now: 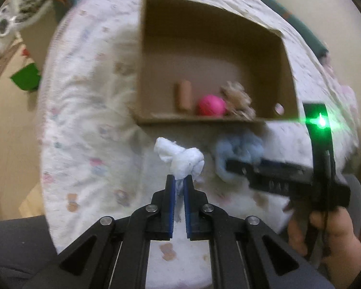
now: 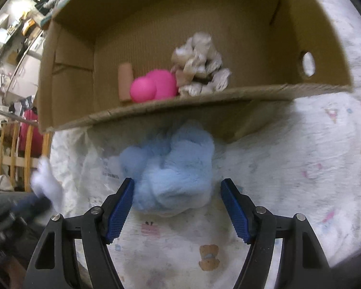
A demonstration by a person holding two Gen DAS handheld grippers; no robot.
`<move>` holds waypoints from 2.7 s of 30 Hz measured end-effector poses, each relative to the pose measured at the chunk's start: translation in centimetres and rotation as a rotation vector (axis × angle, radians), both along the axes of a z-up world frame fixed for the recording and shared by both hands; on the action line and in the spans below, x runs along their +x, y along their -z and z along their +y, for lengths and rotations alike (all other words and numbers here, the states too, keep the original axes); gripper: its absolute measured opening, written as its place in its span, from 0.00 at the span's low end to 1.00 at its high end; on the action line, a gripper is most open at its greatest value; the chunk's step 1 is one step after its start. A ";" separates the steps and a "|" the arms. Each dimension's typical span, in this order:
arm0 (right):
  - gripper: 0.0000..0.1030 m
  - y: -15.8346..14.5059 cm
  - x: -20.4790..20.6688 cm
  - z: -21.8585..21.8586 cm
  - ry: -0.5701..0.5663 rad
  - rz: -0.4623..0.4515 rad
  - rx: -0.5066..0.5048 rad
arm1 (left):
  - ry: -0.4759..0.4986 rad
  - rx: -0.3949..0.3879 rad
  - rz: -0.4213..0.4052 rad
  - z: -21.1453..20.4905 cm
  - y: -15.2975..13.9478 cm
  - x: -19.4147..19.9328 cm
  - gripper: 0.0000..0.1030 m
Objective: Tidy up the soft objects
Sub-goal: 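Grasp the white cloth with the left tool while the right tool grasps the blue scrunchie, then carry the white cloth and blue scrunchie over the box with both tools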
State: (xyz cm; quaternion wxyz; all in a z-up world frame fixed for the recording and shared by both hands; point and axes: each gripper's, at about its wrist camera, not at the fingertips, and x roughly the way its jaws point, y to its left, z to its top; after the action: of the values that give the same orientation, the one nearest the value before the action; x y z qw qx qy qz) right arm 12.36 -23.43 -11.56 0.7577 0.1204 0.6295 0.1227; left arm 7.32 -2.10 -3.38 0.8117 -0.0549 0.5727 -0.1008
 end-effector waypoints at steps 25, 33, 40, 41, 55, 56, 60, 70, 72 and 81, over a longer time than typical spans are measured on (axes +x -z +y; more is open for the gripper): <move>0.41 -4.2 -2.9 -1.4 -0.021 -0.073 0.064 | -0.093 0.039 -0.020 0.4 1.3 1.6 0.06; 0.41 -8.1 -4.8 -0.7 -0.036 -0.144 0.079 | -0.118 0.054 -0.046 0.8 1.0 1.1 0.06; 0.41 -13.4 -4.5 -2.7 0.056 -0.282 0.140 | -0.106 0.043 -0.145 0.9 -3.3 0.6 0.06; 0.41 -14.2 -4.3 -3.0 0.069 -0.299 0.148 | -0.107 0.041 -0.170 1.0 -4.5 0.9 0.06; 0.41 -16.0 3.3 -4.7 0.134 -0.306 0.131 | -0.042 0.096 -0.262 -2.2 -7.9 7.4 0.06; 0.41 -15.6 3.7 -4.6 0.135 -0.297 0.129 | -0.039 0.102 -0.259 -2.4 -7.5 7.8 0.06; 0.41 -13.3 5.1 -3.9 0.140 -0.253 0.121 | -0.025 0.124 -0.240 -3.0 -5.6 9.1 0.06; 0.41 -8.1 6.3 -3.2 0.121 -0.187 0.092 | -0.016 0.134 -0.221 -3.5 -1.0 10.8 0.07; 0.41 -7.6 6.4 -3.1 0.123 -0.176 0.092 | -0.019 0.136 -0.219 -3.6 -0.6 11.0 0.07; 0.45 -5.8 6.8 -1.7 0.089 -0.125 0.022 | 0.003 0.156 -0.196 -4.9 1.3 10.9 0.07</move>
State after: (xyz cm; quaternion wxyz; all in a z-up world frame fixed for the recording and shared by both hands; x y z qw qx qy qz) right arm 19.18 -25.10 -5.76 0.7988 0.1487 0.5738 0.1034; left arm 18.21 -6.97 -4.70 0.8654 0.0191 0.4969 -0.0620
